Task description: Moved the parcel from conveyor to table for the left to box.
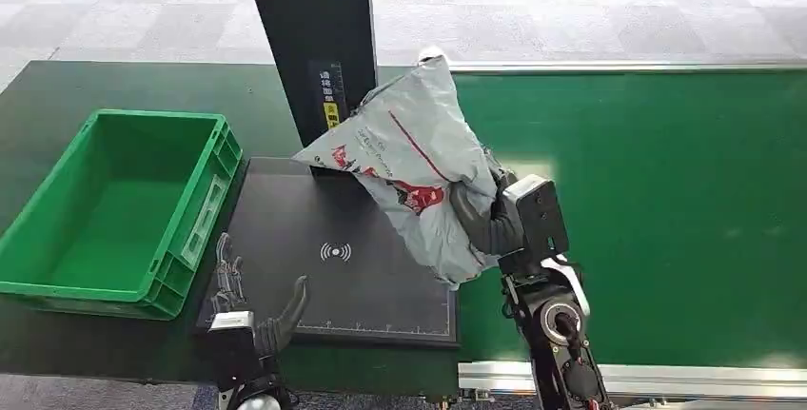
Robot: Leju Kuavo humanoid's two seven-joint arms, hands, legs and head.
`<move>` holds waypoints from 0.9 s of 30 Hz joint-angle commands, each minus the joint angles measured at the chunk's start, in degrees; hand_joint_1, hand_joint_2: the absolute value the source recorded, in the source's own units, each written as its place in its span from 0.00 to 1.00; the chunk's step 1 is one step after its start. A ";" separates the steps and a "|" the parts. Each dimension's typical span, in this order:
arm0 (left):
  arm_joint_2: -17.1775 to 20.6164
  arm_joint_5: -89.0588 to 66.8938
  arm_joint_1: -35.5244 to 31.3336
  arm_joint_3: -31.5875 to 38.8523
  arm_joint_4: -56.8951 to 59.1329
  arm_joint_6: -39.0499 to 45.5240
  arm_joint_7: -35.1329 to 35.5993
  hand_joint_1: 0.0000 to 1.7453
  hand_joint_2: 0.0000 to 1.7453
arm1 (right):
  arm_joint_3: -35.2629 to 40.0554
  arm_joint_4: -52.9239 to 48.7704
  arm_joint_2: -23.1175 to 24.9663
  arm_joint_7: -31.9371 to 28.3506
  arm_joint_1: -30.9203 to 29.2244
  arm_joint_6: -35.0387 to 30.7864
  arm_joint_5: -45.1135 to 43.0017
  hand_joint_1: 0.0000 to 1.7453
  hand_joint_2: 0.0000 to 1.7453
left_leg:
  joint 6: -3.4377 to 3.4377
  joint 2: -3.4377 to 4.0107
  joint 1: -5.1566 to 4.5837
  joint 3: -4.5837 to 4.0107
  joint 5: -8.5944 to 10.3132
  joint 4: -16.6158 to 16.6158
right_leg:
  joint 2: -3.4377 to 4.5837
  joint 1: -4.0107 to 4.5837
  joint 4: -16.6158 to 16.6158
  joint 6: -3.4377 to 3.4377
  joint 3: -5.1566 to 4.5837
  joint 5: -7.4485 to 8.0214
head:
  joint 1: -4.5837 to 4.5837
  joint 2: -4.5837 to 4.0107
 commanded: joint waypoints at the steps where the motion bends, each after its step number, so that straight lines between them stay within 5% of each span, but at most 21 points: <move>1: -2.39 0.06 0.47 -0.04 0.99 -0.09 0.13 0.00 1.00 | 2.25 -1.34 -2.16 0.50 -4.63 -0.21 -1.29 1.00 1.00 | 0.08 0.14 -0.04 0.07 -0.05 0.03 | -0.03 0.00 -0.01 -0.05 0.08 -0.02 | -0.02 0.00; 14: -2.25 0.78 0.49 0.10 1.12 -0.09 0.13 0.00 1.00 | 1.98 6.85 -1.31 2.16 -8.23 1.88 -5.77 1.00 1.00 | 0.05 0.13 -0.03 0.08 -0.03 -0.02 | 0.02 0.00 -0.03 -0.03 0.08 0.01 | 0.00 0.00; 21: -1.44 3.93 -0.32 -3.02 2.55 -0.09 0.13 0.00 1.00 | -0.41 29.81 -1.78 3.85 -12.18 12.81 -16.96 1.00 1.00 | 0.04 0.06 0.00 0.15 0.00 -0.06 | -0.03 0.02 -0.09 -0.03 0.18 0.02 | -0.02 0.00; 27: -1.44 3.93 -0.32 -3.02 2.55 -0.09 0.13 0.00 1.00 | -0.41 29.81 -1.78 3.85 -12.18 12.81 -16.96 1.00 1.00 | 0.06 0.02 -0.04 0.08 -0.02 -0.02 | -0.06 -0.01 -0.03 -0.03 0.11 -0.01 | -0.02 0.00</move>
